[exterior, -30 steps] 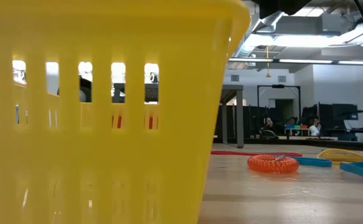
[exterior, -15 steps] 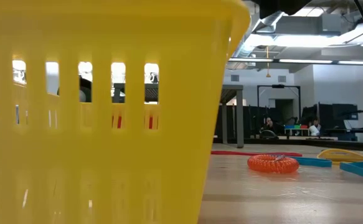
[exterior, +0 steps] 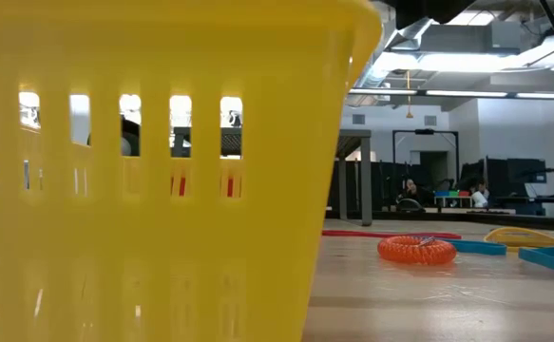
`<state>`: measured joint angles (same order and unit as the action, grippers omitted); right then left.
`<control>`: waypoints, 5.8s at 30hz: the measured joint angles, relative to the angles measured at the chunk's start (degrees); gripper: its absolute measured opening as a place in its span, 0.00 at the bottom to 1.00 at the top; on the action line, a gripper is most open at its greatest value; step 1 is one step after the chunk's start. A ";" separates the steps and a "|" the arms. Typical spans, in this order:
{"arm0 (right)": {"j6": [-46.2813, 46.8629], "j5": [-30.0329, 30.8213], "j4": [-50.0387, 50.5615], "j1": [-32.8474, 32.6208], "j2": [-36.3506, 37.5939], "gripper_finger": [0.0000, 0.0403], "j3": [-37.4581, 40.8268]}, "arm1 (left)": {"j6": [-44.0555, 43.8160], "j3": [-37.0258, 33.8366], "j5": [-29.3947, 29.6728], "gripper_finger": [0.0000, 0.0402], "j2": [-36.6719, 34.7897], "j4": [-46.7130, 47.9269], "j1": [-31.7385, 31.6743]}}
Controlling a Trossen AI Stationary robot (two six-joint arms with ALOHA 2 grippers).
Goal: Pick & Place Office Desk Supplies
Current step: Put the yellow spring rubber band into the red bin
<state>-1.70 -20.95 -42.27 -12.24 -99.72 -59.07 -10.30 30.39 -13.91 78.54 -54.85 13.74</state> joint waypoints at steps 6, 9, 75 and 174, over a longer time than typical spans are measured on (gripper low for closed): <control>0.21 0.00 0.66 0.22 0.42 0.44 0.11 | 2.04 0.00 0.03 0.02 -0.34 1.93 0.00; -0.06 0.02 1.87 0.41 1.92 0.53 0.11 | 2.64 -0.02 0.04 0.03 -1.06 3.49 0.00; 4.78 37.76 -2.95 -14.31 49.86 0.62 50.18 | 0.70 -12.12 3.13 0.04 -13.66 22.35 -8.44; 7.76 39.08 1.14 -10.85 49.81 0.62 50.47 | 6.36 22.45 7.91 0.05 22.58 57.81 -3.19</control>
<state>6.06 18.13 -41.12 -23.08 -49.91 -8.59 -3.93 52.84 -6.00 101.12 2.96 10.55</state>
